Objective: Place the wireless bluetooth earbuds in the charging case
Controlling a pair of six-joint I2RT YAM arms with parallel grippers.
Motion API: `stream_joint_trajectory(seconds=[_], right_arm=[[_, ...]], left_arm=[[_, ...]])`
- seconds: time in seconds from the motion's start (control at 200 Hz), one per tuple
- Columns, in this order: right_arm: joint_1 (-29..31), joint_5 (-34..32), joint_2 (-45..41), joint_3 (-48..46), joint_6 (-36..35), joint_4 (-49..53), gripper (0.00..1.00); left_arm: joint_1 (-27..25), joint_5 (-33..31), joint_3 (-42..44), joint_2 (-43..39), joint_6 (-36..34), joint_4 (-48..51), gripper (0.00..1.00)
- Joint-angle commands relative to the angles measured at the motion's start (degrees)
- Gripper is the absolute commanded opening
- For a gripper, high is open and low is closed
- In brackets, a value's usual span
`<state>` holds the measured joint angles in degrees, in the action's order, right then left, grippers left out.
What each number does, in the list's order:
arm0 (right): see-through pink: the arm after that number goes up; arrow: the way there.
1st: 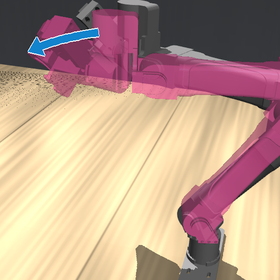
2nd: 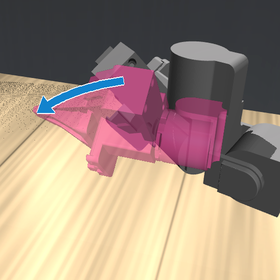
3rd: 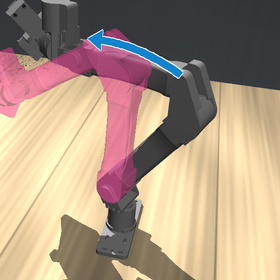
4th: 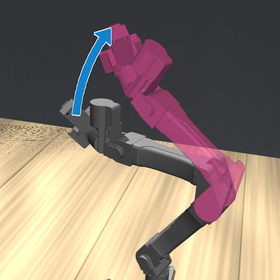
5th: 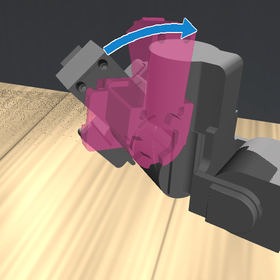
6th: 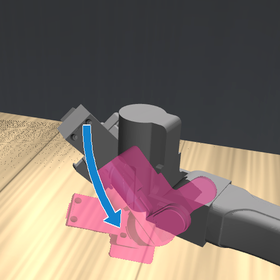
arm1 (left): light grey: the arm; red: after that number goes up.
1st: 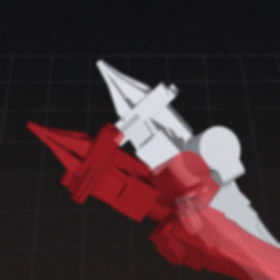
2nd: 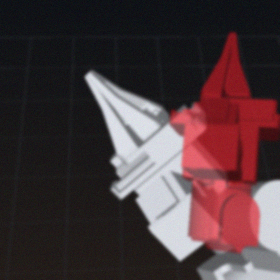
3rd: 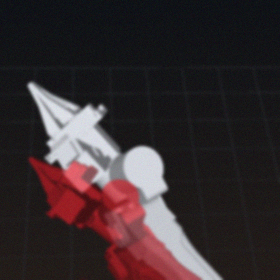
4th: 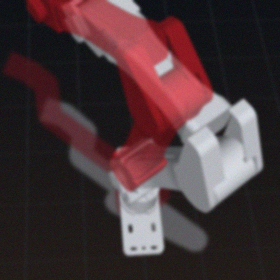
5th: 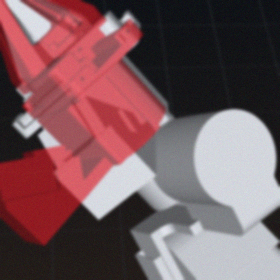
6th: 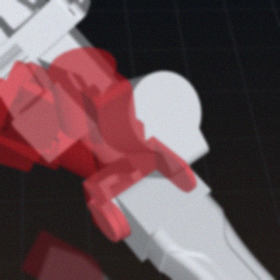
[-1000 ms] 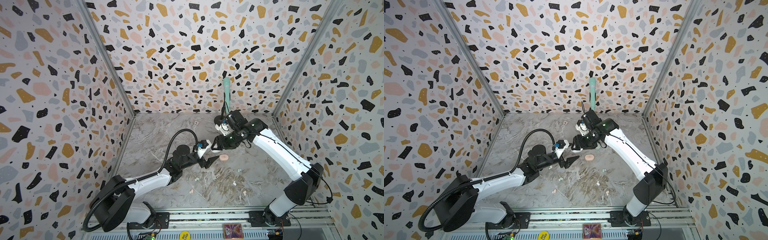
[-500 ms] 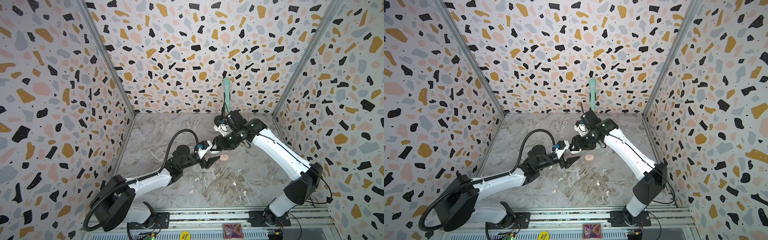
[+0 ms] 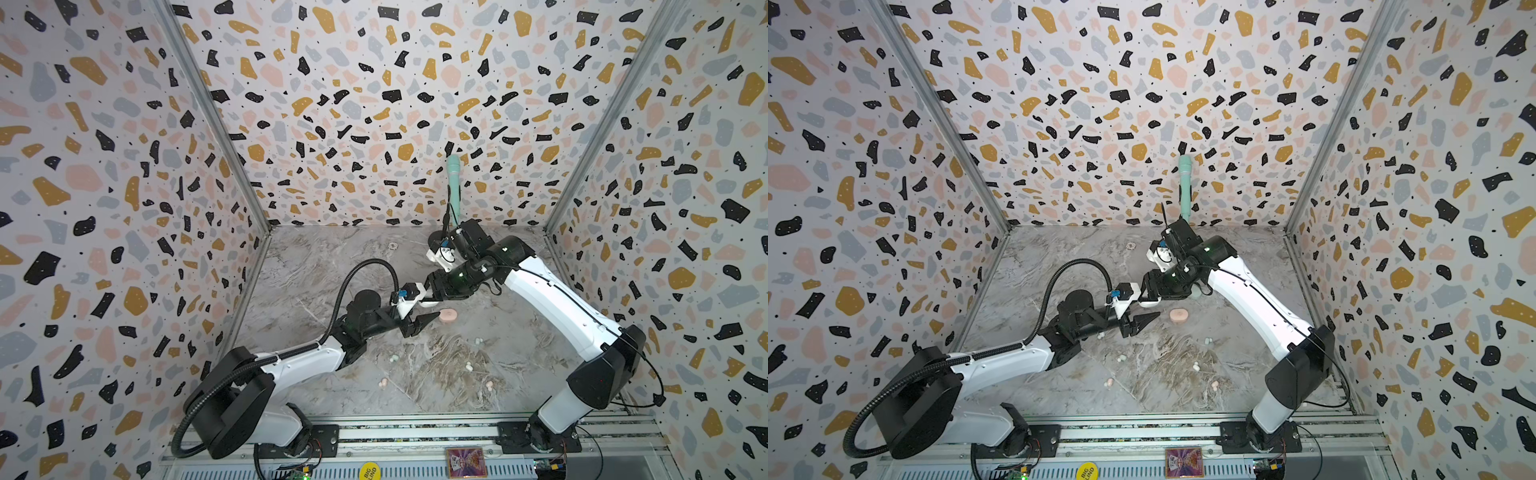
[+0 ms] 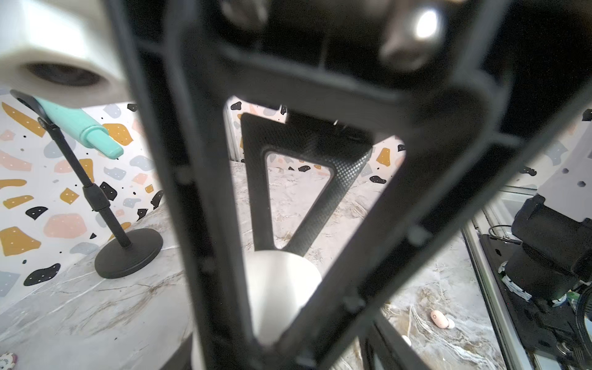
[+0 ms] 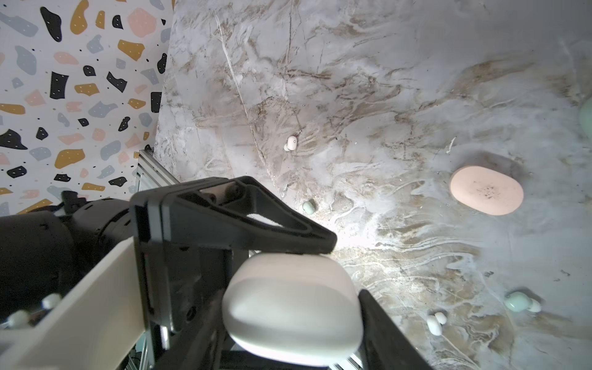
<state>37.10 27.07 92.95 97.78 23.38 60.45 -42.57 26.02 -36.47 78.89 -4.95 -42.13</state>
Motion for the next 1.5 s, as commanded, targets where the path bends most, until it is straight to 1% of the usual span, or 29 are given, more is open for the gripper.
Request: stream_joint_trajectory(seconds=[0.0, 0.27, 0.956, 1.282, 1.497], right_arm=[[0.3, 1.0, -0.8, 1.3, 0.5, 0.2, 0.48], [0.3, 1.2, -0.9, 1.3, 0.6, 0.3, 0.48], [0.6, 2.2, -0.6, 1.0, 0.1, 0.3, 0.48], [0.6, 2.4, -0.5, 1.1, 0.3, 0.4, 0.48], [0.8, 2.5, -0.4, 0.4, 0.5, 0.2, 0.48]], left_arm=[[-0.5, 0.9, -0.7, -0.2, -0.6, -3.7, 0.63], [-0.5, 0.9, -0.6, -0.1, -0.8, -4.2, 0.56], [-0.5, 2.1, -0.9, 0.4, -0.7, -4.2, 0.47], [-0.5, 2.3, -1.0, 0.3, -0.8, -4.2, 0.44], [-0.4, 2.4, -0.8, 0.1, 0.3, -5.7, 0.41]])
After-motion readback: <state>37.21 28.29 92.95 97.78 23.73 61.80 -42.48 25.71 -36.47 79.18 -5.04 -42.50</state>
